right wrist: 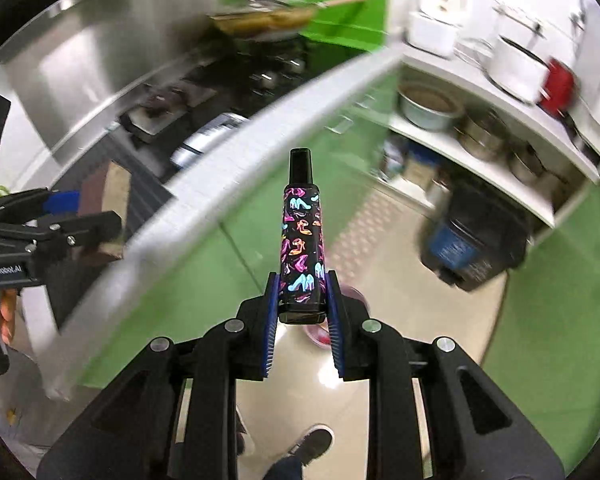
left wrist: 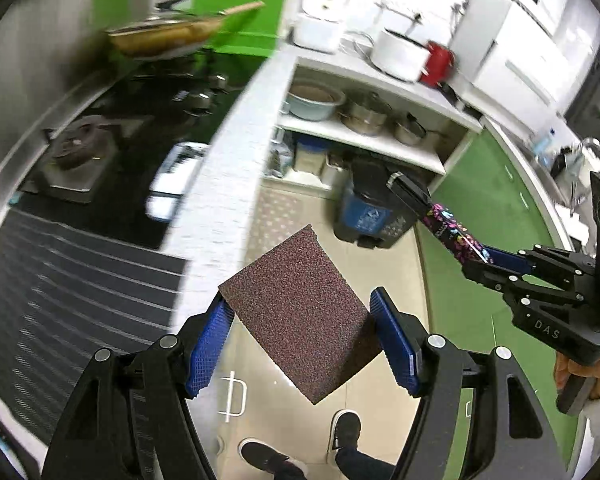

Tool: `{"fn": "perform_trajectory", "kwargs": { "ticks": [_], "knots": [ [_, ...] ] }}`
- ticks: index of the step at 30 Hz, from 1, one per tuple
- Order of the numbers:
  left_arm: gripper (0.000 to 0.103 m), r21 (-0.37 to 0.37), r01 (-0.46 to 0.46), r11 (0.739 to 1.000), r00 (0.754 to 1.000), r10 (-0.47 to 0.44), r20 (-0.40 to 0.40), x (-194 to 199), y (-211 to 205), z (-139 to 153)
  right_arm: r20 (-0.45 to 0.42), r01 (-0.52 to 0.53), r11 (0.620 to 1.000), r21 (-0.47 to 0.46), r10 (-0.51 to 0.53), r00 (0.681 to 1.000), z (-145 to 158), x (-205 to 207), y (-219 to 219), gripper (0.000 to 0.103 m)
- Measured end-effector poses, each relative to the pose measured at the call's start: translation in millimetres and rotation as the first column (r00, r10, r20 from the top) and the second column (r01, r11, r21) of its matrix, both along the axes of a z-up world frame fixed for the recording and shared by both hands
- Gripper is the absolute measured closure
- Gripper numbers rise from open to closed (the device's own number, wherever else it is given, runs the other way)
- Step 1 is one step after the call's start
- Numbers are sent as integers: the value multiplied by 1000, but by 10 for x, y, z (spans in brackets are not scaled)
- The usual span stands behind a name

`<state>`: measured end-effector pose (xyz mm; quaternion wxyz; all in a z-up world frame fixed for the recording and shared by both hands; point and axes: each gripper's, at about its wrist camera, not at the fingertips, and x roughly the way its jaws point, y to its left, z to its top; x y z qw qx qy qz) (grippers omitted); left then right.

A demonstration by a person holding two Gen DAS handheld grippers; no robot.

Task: Collect trash
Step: 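Carry the scouring pad and pouch in both tools over the pink bin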

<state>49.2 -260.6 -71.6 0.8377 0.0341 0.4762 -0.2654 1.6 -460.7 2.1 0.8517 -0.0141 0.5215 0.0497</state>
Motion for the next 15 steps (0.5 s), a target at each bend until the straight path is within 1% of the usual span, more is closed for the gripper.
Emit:
{"fn": "perform_trajectory", "kwargs": {
  "ticks": [2,3,6,9,13,15],
  "knots": [
    [35,2,12,1000,1000,-12,-16,-17,-204,-167,-17,9,1000,-3,-9,1000,-131,-42,-197,81],
    [35,7,13,1000,1000,-13,-22,-10,-291,-249,-29,8,1000,-10,-8,1000,-241,-52,-328,81],
    [35,17,18,1000,999,-17,-51,41,-559,-561,-59,6,1000,-7,-6,998,-516,-16,-540,81],
    [35,29,20,999,996,-18,-83,123,-782,-925,-88,-5,1000,0,5,996,-855,95,-699,81],
    [35,39,31,999,991,-26,-131,331,-1059,-1511,-121,-11,1000,6,12,993,-1344,255,-885,81],
    [35,40,37,999,988,-30,-150,427,-1135,-1748,-133,-11,1000,7,12,991,-1568,322,-942,81]
  ]
}}
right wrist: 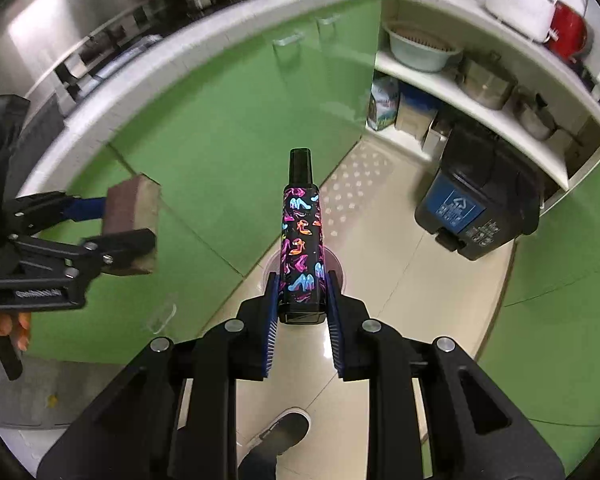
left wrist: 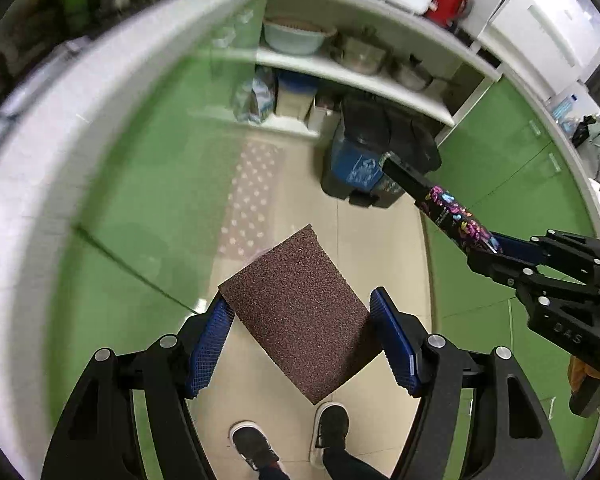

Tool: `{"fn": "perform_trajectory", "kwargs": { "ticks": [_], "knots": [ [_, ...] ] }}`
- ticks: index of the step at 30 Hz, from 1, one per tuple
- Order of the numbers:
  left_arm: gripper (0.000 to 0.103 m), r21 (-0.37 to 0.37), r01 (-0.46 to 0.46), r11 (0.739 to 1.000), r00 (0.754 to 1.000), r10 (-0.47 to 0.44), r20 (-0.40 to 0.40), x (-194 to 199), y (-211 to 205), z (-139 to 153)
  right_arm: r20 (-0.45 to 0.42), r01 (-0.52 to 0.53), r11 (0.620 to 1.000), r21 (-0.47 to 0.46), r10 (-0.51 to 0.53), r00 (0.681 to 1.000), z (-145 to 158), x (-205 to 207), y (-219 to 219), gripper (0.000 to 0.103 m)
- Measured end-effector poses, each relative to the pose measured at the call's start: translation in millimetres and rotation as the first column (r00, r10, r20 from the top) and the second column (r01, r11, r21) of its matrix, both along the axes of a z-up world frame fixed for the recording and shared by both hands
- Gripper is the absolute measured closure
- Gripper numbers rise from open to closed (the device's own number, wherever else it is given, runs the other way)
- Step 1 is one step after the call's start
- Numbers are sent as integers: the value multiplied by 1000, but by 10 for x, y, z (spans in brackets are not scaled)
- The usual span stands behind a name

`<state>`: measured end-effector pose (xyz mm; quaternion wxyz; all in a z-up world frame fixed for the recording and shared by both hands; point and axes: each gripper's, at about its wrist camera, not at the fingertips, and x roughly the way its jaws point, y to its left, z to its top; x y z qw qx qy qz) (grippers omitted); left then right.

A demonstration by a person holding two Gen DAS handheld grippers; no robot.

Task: Collect trash
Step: 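Carry the scouring pad and pouch in both tools over the pink bin, then open the left tool to drop the scouring pad into the bin, then open the right tool to drop the patterned pouch into the bin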

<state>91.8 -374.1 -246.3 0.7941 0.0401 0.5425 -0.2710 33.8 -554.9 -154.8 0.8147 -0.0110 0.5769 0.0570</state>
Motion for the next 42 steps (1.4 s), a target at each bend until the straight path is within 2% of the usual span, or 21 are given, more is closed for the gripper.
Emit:
{"fn": "perform_trajectory", "kwargs": {
  "ticks": [3,9,15,16,19,32,42],
  "knots": [
    [35,7,20,1000,999,-19,-41,206,-154,-480,-14,8,1000,1,-8,1000,-352,118,-86,81],
    [35,25,66,997,993,-63,-101,498,-361,-1195,-40,40,999,10,-40,998,-924,227,-203,81],
    [33,21,88,996,989,-85,-122,679,-477,-1514,-55,79,996,27,-78,995,-1228,288,-349,81],
    [31,19,93,996,988,-90,-122,701,-495,-1543,-57,85,996,28,-83,995,-1258,293,-368,81],
    [7,25,81,996,991,-78,-108,755,-505,-1588,-65,96,995,31,-93,994,-1304,311,-401,81],
    [7,45,47,998,994,-42,-102,801,-373,-1558,-70,71,996,46,-67,995,-1356,402,-327,81],
    [7,25,43,999,998,-41,-56,629,-157,-1304,-84,30,997,71,-24,996,-1479,505,-201,81]
  ]
}}
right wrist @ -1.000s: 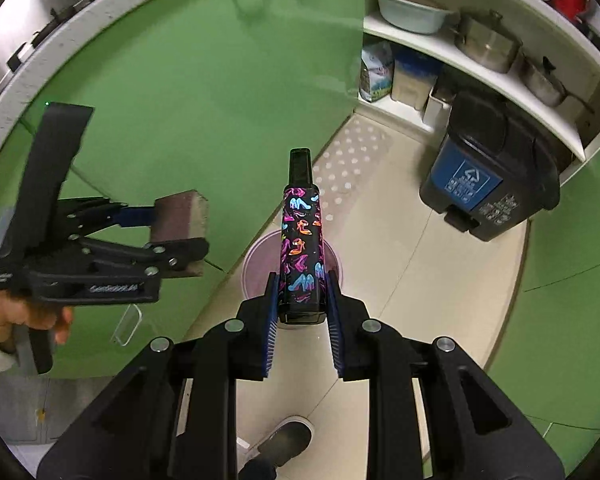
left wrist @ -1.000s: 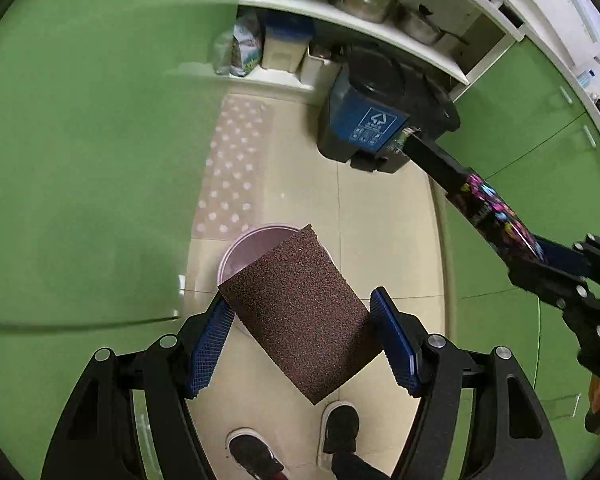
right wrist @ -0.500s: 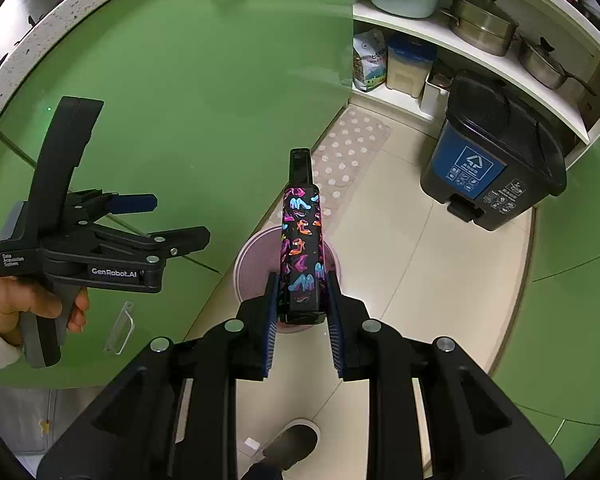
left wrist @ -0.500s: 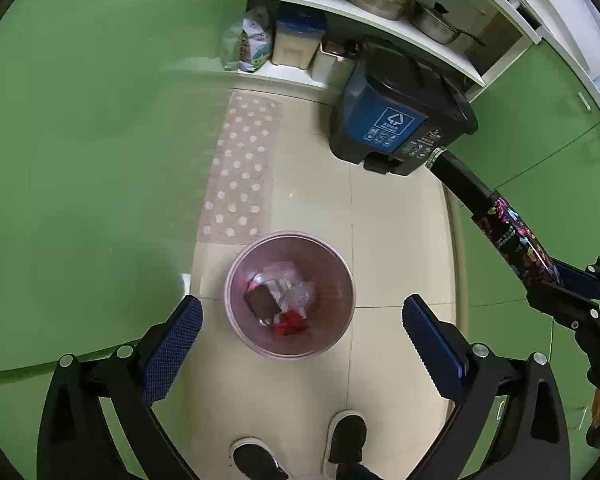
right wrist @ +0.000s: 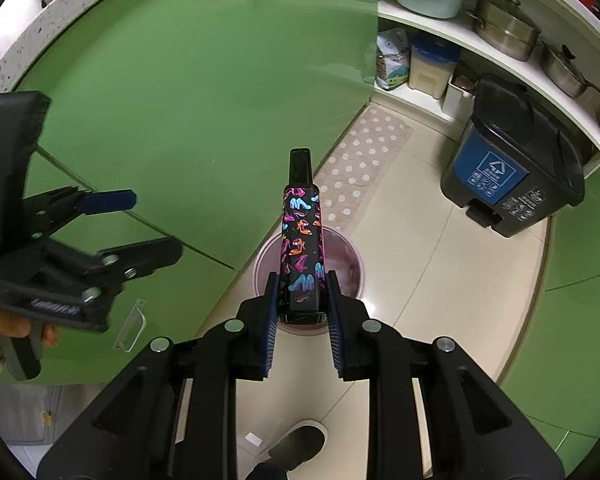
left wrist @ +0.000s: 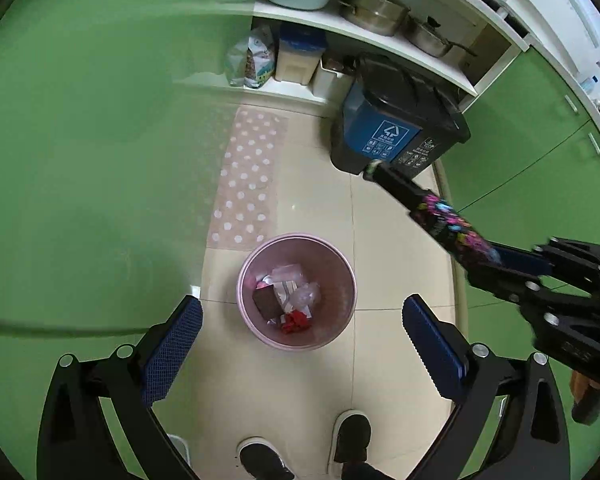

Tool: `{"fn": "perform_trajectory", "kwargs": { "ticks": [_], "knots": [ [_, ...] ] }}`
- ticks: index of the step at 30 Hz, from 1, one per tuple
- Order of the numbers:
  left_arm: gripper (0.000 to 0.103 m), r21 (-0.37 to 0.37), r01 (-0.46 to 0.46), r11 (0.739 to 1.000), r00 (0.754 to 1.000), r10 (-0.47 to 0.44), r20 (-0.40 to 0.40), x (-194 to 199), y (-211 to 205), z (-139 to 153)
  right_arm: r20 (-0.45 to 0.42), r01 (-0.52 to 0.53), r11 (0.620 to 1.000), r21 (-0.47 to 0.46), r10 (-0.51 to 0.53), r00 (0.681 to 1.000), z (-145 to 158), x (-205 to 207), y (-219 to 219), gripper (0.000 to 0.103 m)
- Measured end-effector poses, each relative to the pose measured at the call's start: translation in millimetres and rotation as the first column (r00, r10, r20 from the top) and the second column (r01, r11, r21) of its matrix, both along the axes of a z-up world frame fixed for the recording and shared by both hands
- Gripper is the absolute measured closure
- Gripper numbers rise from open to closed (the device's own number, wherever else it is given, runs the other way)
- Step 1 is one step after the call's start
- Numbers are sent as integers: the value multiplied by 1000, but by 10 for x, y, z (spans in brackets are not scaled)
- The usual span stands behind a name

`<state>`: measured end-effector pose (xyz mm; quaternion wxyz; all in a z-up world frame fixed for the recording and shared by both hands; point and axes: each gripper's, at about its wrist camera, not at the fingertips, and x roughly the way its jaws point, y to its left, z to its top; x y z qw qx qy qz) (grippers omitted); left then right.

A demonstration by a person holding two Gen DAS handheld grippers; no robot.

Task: Collect trash

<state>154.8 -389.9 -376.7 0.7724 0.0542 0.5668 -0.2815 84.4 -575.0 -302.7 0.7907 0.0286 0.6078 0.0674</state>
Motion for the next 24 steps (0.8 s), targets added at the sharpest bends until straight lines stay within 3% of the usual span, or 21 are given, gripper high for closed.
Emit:
{"fn": "perform_trajectory", "kwargs": {
  "ticks": [3,6,16,24],
  "knots": [
    [7,-2,-2,1000,1000,2,3,-37,63,15,-1,-16,1000,-6,16,1000,-73,82,46,78],
    [7,8,-6,1000,1000,6,-1,-51,81,-20,7,-5,1000,-9,5,1000,-124,128,41,29],
    [7,21,5,1000,1000,-5,-13,-61,30,-62,-14,38,999,-7,-38,999,-119,75,-30,8],
    [7,19,25,1000,1000,-25,-8,-205,-12,124,-23,99,995,-31,-100,995,165,-93,-158,5]
  ]
}}
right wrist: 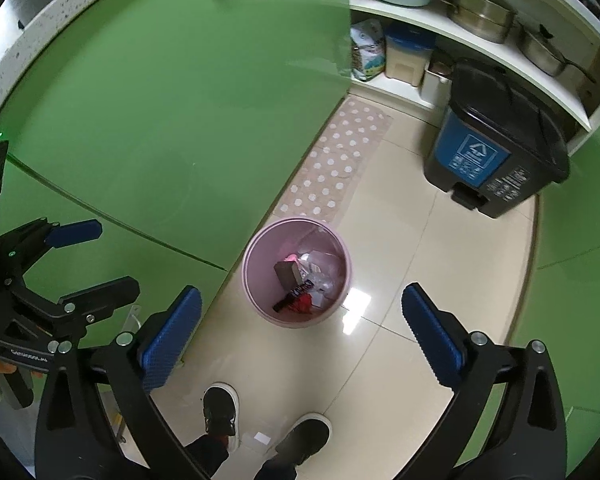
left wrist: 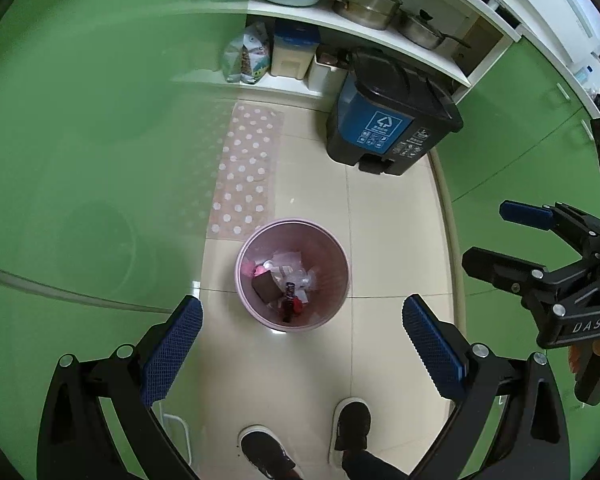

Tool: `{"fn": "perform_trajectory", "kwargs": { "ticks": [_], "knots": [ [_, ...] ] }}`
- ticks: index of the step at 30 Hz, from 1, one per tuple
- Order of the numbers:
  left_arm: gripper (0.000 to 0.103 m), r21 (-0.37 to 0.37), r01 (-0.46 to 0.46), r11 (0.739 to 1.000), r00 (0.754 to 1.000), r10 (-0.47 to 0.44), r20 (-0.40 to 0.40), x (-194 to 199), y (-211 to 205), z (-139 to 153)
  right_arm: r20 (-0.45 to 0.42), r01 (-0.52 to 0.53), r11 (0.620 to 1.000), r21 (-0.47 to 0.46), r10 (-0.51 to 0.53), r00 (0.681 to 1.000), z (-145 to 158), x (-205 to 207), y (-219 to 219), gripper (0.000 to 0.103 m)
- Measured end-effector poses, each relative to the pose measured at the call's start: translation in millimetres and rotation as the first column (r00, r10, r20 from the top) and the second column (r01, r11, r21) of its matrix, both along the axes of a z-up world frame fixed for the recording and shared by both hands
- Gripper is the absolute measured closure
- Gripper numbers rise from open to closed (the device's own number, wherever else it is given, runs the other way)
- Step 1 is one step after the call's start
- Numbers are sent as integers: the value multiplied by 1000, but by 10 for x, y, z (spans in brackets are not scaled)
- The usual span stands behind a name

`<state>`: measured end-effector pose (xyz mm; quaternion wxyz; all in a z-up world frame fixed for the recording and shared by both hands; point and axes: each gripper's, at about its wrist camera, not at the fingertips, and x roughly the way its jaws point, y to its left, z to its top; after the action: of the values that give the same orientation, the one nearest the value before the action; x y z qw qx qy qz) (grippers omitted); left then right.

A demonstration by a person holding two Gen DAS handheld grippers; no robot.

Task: Collect trash

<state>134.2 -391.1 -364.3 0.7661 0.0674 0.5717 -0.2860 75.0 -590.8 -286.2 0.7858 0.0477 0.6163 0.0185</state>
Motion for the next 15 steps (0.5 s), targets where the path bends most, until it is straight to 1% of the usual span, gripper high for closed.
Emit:
{"fn": "perform_trajectory", "kwargs": {
  "ticks": [1,5,6,8,9,10,11,12,14,15],
  "knots": [
    [7,0,4,1000,1000,-4,4,-49,-14,73,1,5,1000,-4,-5,1000,52,-25,-8,5],
    [7,-15,6,1000,1000,-6,17,-224,-23,422,19,28,999,-20,-28,999,447,-162,-32,5],
    [7,-18,5,1000,1000,-5,20,-261,-20,503,28,31,999,-26,-31,999,605,-213,-33,5],
    [7,-23,-2,1000,999,3,32,-373,5,750,41,31,999,-36,-29,999,853,-280,-31,4],
    [7,-26,-6,1000,999,7,36,-424,25,864,47,34,999,-43,-31,998,1023,-333,-24,4],
    [7,-28,-14,1000,999,15,46,-506,59,1049,51,34,998,-48,-31,998,1183,-383,-12,4],
    [7,-29,-19,999,998,21,52,-549,81,1154,56,28,998,-49,-25,998,1299,-414,-5,4],
    [7,-31,-28,999,998,29,58,-599,112,1282,66,16,998,-54,-13,998,1494,-472,26,3],
    [7,-38,-52,998,996,54,74,-731,210,1601,80,10,998,-58,-5,997,1775,-552,58,3],
    [7,-39,-61,997,995,64,82,-790,251,1706,87,2,999,-52,3,996,1946,-599,91,3]
  ]
}}
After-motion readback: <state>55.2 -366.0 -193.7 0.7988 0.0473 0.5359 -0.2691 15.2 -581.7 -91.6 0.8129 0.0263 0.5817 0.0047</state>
